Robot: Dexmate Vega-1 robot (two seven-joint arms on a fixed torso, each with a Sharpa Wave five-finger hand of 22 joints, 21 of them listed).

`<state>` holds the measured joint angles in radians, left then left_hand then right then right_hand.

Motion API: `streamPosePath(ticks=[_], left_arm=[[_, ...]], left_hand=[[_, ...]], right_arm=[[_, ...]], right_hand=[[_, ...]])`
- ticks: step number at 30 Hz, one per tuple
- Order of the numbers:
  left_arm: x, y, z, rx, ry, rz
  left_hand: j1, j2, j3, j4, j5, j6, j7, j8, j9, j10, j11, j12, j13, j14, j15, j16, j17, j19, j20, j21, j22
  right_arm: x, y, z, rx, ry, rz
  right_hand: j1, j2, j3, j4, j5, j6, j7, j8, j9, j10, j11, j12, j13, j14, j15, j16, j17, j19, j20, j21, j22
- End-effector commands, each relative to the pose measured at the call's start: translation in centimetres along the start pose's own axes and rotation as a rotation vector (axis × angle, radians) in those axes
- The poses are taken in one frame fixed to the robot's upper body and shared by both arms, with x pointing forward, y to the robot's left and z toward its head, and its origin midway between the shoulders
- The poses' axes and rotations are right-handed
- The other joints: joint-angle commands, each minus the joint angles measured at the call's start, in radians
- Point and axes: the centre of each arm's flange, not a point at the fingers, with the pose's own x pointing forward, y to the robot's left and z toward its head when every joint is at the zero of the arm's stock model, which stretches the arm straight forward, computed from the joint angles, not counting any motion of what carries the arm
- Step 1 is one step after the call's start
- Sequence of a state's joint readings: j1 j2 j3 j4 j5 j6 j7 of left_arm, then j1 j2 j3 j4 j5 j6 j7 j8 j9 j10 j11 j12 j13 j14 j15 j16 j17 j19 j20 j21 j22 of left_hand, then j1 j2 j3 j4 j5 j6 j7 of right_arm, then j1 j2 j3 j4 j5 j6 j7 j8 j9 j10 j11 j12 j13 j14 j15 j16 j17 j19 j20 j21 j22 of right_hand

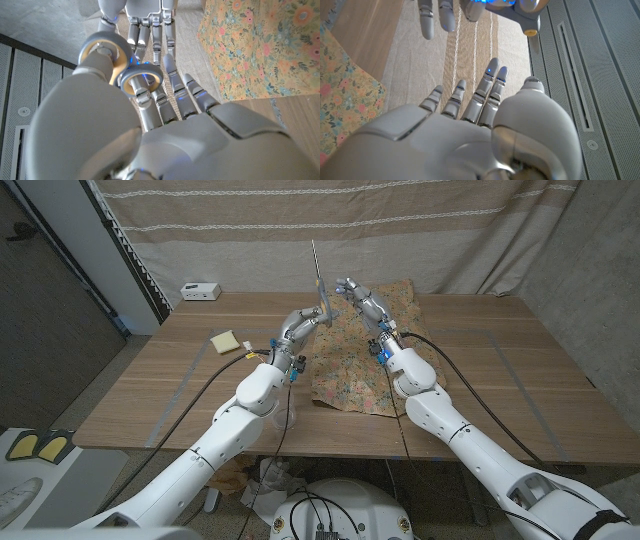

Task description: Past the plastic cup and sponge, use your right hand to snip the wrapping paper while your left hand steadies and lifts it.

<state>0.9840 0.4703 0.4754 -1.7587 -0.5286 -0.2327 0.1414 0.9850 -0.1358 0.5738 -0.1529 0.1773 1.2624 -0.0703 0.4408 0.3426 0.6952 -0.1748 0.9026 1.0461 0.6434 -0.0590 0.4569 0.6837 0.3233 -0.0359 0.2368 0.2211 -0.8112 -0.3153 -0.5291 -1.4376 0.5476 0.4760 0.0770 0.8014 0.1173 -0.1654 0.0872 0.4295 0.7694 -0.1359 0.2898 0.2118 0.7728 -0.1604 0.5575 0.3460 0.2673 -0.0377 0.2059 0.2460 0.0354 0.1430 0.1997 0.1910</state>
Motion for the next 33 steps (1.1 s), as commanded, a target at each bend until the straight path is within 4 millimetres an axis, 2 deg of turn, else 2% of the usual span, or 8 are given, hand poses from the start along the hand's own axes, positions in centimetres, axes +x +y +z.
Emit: streamPosePath(ticks=[1, 6, 20, 26, 27, 31, 33], left_arm=[[0.19, 0.10, 0.92, -0.228, -0.005, -0.077], [0.25, 0.02, 0.90, -0.278, -0.007, -0.105], [0.06, -0.05, 1.27, -0.394, -0.013, -0.159], [0.10, 0.05, 1.79, -0.371, -0.034, -0.185], [0.13, 0.09, 1.84, -0.360, -0.039, -0.186], [0.48, 0.20, 1.76, -0.352, -0.051, -0.218], [0.66, 0.19, 1.71, -0.345, -0.062, -0.246]], left_hand=[[-0.008, 0.016, 0.024, 0.014, 0.000, -0.003, -0.033, 0.052, 0.014, 0.018, -0.034, -0.004, -0.007, -0.007, -0.164, -0.022, -0.001, 0.000, 0.001, 0.004, 0.004], [-0.018, 0.018, 0.035, 0.017, 0.001, -0.001, -0.046, 0.047, 0.000, 0.005, -0.034, -0.013, -0.015, -0.020, -0.166, -0.041, -0.006, -0.010, -0.004, 0.001, 0.005], [-0.031, 0.016, 0.049, 0.017, 0.000, -0.019, -0.055, 0.058, 0.019, -0.011, -0.034, -0.017, -0.014, -0.025, -0.167, -0.063, -0.009, -0.016, -0.010, 0.001, 0.006], [-0.043, 0.006, 0.059, 0.014, -0.001, -0.002, -0.056, 0.060, 0.003, -0.032, -0.035, -0.031, -0.024, -0.044, -0.166, -0.086, -0.014, -0.024, -0.007, 0.000, 0.007], [-0.045, 0.003, 0.066, 0.012, 0.000, -0.005, -0.064, 0.053, -0.010, -0.043, -0.036, -0.040, -0.030, -0.051, -0.165, -0.096, -0.017, -0.026, -0.008, 0.000, 0.007], [-0.052, -0.004, 0.087, 0.008, 0.000, -0.028, -0.069, 0.026, -0.045, -0.073, -0.040, -0.068, -0.050, -0.072, -0.162, -0.124, -0.024, -0.035, -0.002, -0.002, 0.006], [-0.073, -0.023, 0.094, 0.006, 0.001, -0.036, -0.080, 0.008, -0.078, -0.103, -0.041, -0.106, -0.086, -0.110, -0.157, -0.161, -0.036, -0.043, 0.000, -0.003, 0.005]], right_arm=[[-0.64, -0.84, 0.00, 0.019, 0.011, -0.045], [-0.86, -0.99, 0.05, 0.011, 0.014, -0.052], [-0.88, -1.09, -0.17, 0.019, 0.026, -0.060], [-0.80, -1.23, -0.29, 0.021, 0.030, -0.065], [-0.79, -1.26, -0.30, 0.020, 0.031, -0.064], [-0.75, -1.36, -0.35, 0.018, 0.034, -0.061], [-0.72, -1.42, -0.36, 0.018, 0.037, -0.063]], right_hand=[[-0.011, 0.004, -0.002, 0.004, 0.008, -0.005, -0.002, -0.003, 0.003, -0.004, 0.001, -0.004, 0.006, -0.004, -0.146, 0.001, 0.001, -0.011, 0.002, 0.000, 0.002], [-0.009, 0.005, -0.001, 0.002, 0.009, -0.006, -0.001, -0.004, 0.004, -0.004, -0.001, -0.004, 0.007, -0.002, -0.148, 0.003, 0.000, -0.009, 0.002, 0.001, 0.002], [0.001, 0.008, 0.004, -0.011, 0.011, 0.001, -0.003, -0.003, 0.003, 0.003, -0.009, -0.012, -0.001, 0.006, -0.150, 0.011, -0.004, -0.003, 0.000, 0.005, 0.001], [0.004, 0.010, 0.005, -0.015, 0.012, -0.003, -0.006, -0.006, 0.002, 0.003, -0.009, -0.016, -0.004, 0.004, -0.153, 0.011, -0.006, -0.002, 0.000, 0.006, 0.001], [0.005, 0.010, 0.006, -0.016, 0.012, -0.003, -0.006, -0.006, 0.002, 0.002, -0.009, -0.017, -0.005, 0.004, -0.153, 0.012, -0.006, -0.002, -0.001, 0.006, 0.001], [0.007, 0.011, 0.007, -0.018, 0.012, -0.001, -0.005, -0.006, 0.002, 0.004, -0.012, -0.019, -0.007, 0.005, -0.153, 0.013, -0.007, -0.001, -0.001, 0.007, 0.001], [0.007, 0.011, 0.007, -0.019, 0.012, -0.003, -0.004, -0.006, 0.002, 0.004, -0.011, -0.019, -0.008, 0.004, -0.153, 0.013, -0.007, 0.000, -0.002, 0.007, 0.001]])
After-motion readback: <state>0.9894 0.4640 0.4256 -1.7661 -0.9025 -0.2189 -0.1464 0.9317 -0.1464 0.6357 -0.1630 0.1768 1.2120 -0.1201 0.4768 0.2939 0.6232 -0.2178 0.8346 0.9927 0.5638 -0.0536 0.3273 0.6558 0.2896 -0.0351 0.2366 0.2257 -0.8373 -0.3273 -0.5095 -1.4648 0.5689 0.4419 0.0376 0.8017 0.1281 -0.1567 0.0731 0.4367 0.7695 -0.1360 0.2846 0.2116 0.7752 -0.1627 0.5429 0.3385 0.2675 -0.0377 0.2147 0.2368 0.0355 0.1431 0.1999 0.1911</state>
